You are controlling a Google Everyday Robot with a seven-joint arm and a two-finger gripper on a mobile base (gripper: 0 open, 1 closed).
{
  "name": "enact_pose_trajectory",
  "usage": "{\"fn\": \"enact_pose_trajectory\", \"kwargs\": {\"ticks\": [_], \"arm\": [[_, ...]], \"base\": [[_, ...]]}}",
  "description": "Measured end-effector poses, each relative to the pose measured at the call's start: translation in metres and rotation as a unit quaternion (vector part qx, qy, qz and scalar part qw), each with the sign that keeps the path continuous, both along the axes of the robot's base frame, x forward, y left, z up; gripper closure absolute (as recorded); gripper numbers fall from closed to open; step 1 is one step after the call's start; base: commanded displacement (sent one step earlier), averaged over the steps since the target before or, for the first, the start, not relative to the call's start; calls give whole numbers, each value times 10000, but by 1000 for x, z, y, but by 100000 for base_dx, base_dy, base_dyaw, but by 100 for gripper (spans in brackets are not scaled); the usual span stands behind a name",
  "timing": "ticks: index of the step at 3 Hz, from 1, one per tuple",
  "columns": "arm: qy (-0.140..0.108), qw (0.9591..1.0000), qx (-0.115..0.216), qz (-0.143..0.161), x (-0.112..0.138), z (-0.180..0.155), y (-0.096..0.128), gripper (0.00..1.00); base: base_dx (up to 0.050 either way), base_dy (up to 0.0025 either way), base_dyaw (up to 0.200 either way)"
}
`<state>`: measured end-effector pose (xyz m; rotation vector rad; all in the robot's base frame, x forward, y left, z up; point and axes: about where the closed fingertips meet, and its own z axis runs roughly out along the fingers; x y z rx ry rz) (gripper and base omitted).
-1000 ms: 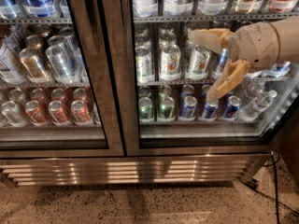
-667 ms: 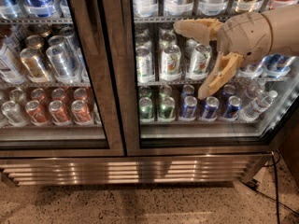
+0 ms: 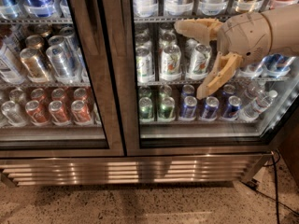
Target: Open right fridge door
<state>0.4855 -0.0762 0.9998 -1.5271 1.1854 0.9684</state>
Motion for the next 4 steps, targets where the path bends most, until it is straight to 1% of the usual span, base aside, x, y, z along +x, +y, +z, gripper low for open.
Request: {"fn": "enact_pose_trajectory", "kwargs": {"ticks": [1, 2, 3, 4], "arm": [[-3, 10000, -3, -2, 0, 0, 0, 0], [-154, 9973, 184, 688, -8, 20, 46, 0], [-142, 9868, 504, 1530, -16, 33, 93, 0], [-149, 9872, 497, 1510, -16, 33, 93, 0]], "base": [[0, 0, 0], [0, 0, 0], [0, 0, 0], [0, 0, 0]]}}
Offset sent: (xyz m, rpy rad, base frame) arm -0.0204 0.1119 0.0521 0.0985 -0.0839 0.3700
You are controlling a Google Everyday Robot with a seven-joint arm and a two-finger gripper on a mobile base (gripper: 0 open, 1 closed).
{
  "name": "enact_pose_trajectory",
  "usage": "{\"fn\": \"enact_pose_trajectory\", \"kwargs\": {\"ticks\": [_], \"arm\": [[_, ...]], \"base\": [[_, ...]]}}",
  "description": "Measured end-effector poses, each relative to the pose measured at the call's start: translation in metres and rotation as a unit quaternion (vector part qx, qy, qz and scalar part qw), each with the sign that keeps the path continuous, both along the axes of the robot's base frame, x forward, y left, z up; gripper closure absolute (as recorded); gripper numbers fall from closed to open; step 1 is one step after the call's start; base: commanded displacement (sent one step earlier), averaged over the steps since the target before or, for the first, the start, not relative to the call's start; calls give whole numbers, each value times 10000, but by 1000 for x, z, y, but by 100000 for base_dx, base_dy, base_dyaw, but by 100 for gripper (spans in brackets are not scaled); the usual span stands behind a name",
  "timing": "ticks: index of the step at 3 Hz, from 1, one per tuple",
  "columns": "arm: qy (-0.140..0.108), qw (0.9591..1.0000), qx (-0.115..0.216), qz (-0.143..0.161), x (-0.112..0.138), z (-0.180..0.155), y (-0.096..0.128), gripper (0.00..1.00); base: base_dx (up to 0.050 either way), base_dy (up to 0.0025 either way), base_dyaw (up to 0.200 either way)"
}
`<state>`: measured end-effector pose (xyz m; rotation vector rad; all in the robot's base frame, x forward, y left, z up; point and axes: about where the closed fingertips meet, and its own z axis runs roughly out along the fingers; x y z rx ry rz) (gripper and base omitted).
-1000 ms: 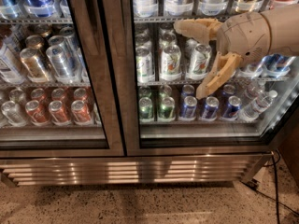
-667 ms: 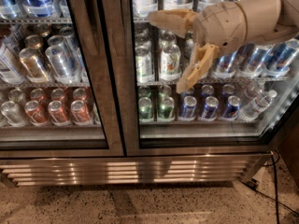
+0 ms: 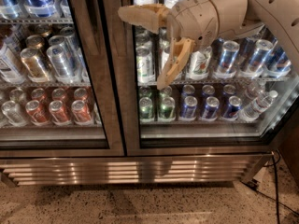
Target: Open right fridge door
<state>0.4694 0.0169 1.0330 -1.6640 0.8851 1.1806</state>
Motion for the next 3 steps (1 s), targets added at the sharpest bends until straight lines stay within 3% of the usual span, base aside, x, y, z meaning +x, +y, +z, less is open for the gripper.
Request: {"fn": "enact_pose_trajectory", "kwargs": {"ticks": [1, 2, 3], "arm": [[-136, 9965, -343, -746, 3, -4, -20, 0], [-142, 9964, -325, -770, 3, -3, -19, 0], [-66, 9977, -370, -570, 6, -7, -10, 0]], "base": [[0, 0, 0], [0, 0, 0], [0, 0, 0]]}}
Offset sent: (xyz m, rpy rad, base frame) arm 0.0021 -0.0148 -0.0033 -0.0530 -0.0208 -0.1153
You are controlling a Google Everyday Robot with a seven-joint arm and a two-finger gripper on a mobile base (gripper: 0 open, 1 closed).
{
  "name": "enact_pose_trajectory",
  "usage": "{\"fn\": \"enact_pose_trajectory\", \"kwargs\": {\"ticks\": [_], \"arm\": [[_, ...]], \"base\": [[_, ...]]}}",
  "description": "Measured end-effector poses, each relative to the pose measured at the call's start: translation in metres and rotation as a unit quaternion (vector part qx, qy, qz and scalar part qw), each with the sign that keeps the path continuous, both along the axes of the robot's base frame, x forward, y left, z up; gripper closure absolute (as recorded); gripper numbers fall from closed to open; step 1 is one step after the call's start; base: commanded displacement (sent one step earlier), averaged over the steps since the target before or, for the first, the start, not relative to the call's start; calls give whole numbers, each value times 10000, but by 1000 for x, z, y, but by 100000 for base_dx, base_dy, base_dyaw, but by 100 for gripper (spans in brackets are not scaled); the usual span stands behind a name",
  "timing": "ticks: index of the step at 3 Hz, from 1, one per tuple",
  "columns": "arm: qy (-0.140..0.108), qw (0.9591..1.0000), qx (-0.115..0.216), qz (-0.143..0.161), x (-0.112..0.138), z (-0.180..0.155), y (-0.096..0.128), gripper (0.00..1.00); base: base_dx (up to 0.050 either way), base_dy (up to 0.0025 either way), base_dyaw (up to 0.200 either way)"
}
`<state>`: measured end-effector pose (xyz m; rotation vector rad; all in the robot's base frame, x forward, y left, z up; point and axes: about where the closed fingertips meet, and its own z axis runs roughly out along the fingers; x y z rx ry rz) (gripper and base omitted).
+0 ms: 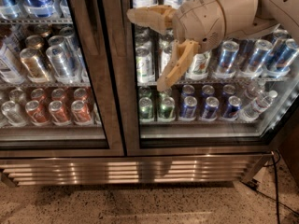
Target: Open right fridge door
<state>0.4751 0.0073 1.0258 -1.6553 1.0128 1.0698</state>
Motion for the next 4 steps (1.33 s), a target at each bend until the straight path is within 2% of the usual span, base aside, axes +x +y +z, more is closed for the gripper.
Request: {"fn": "enact_pose_trajectory", "kwargs": {"ticks": [1, 2, 3, 4], "arm": [[391, 9988, -180, 218, 12, -20, 21, 0], [415, 9987, -185, 247, 12, -20, 25, 0], [414, 9981, -95, 450, 15, -16, 29, 0], [413, 9981, -95, 446, 15, -16, 29, 0]], "base": [[0, 0, 0], [0, 0, 0], [0, 0, 0], [0, 0, 0]]}}
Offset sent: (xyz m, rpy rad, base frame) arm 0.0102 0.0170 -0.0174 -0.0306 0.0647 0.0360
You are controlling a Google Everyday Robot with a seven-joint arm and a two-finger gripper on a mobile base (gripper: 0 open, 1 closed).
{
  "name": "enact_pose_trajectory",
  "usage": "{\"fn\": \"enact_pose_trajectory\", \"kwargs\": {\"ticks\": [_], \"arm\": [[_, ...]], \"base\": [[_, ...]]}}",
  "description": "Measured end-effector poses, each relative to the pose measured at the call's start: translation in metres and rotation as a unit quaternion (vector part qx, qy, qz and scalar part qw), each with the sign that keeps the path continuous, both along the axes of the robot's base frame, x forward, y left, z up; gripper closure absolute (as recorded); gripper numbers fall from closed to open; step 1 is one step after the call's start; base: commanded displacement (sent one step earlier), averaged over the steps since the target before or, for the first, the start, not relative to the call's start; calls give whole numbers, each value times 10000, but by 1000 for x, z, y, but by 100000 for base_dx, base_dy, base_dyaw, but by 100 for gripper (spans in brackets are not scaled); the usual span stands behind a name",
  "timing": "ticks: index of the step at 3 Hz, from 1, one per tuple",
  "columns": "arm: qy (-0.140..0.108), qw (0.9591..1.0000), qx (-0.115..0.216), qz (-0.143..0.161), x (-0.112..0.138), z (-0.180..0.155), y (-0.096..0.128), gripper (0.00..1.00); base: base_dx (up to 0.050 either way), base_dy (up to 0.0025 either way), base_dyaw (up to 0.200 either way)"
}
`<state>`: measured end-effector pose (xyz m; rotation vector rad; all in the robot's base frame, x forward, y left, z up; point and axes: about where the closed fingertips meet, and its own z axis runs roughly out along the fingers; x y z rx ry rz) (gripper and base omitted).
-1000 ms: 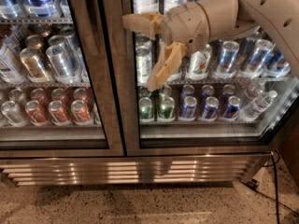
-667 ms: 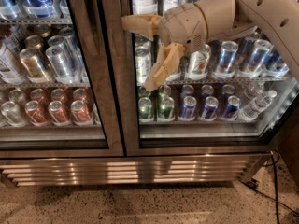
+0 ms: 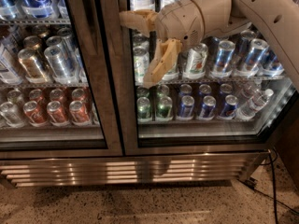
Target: Open right fridge door
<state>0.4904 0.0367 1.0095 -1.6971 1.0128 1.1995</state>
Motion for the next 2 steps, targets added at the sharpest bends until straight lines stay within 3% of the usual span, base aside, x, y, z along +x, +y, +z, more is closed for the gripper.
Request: {"fn": "enact_pose_trajectory", "kwargs": {"ticks": [1, 2], "arm": [[-165, 9979, -29, -620, 25, 7, 0, 0], [-166, 9979, -31, -618, 25, 7, 0, 0]], "base": [[0, 0, 0], [0, 0, 0]]}}
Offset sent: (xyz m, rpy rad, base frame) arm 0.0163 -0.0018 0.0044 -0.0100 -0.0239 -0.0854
